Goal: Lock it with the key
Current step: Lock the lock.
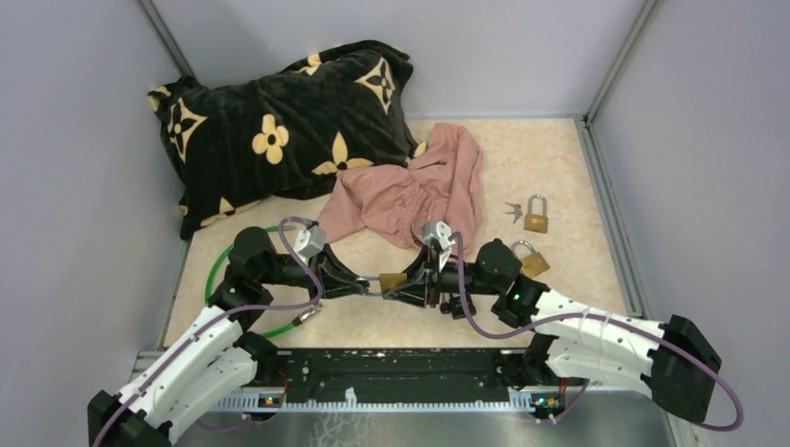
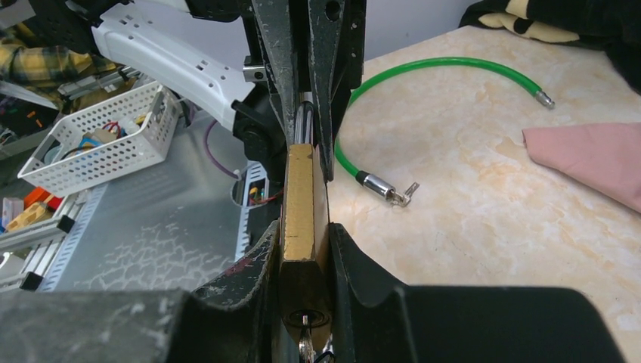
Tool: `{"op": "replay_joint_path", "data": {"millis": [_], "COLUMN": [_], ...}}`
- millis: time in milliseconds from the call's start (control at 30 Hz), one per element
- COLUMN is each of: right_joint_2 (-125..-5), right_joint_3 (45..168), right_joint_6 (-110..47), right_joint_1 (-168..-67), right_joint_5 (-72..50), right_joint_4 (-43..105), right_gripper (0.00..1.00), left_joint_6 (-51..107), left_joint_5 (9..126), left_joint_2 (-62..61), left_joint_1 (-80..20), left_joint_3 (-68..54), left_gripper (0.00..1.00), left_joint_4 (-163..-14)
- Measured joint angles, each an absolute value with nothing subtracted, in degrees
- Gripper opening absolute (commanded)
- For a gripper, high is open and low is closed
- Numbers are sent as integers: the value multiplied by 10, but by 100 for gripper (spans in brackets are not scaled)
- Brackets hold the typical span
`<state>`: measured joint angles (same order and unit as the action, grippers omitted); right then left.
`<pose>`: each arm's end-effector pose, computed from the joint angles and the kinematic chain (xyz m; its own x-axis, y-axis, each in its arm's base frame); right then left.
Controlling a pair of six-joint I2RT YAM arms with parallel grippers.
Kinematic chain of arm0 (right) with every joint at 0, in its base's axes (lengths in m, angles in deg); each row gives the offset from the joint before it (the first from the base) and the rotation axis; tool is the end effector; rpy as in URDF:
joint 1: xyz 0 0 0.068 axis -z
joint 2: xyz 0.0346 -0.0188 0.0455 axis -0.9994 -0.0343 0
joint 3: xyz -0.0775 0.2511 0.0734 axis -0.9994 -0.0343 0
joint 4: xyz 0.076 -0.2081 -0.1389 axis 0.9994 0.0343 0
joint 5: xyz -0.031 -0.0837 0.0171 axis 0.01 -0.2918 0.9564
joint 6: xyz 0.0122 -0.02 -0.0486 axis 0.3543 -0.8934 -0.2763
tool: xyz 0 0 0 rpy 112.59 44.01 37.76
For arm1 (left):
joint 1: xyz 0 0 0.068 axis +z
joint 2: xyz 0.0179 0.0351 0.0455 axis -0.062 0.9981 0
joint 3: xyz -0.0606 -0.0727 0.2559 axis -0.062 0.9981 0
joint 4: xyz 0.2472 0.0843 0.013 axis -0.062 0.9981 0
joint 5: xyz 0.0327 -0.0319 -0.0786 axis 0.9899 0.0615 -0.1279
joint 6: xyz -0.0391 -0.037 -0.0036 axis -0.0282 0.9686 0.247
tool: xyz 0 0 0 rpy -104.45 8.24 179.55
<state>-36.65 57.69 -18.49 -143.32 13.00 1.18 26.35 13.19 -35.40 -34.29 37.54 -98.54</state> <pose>0.1046 0.1841 0.2749 -0.3075 0.0557 -0.9499 -0.9503 0.0333 0.3096 0.1228 -0.1097 0.2865 -0.1918 0.0181 -0.9813 0.9799 -0.0521 -0.1925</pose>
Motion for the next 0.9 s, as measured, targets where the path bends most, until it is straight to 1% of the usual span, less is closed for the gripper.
{"op": "replay_joint_path", "data": {"millis": [100,300,500,633,900], "right_joint_2": [-373,-393,-370,-368,-406], "right_joint_3": [577,577,589,589,589], "right_joint_6": [-184,-168,-195,-190,-148], "right_joint_1": [-1432,-1426,-1425,-1425,-1422], "right_joint_5": [132,141,127,120,118], "right_joint_4": [6,-41,12,12,-19], "right_gripper": [0,0,0,0,0], "left_joint_6": [276,327,267,312,406], "left_joint_5": [134,148,168,178,255], "left_joint_2": [-352,-345,-346,-336,-303], "left_joint_1": [-347,-360,-369,-379,-411], "left_joint_3": [376,391,383,391,413], "left_gripper": [0,0,0,0,0], "left_joint_4": [-995,-1082,-1046,-1100,-1205]}}
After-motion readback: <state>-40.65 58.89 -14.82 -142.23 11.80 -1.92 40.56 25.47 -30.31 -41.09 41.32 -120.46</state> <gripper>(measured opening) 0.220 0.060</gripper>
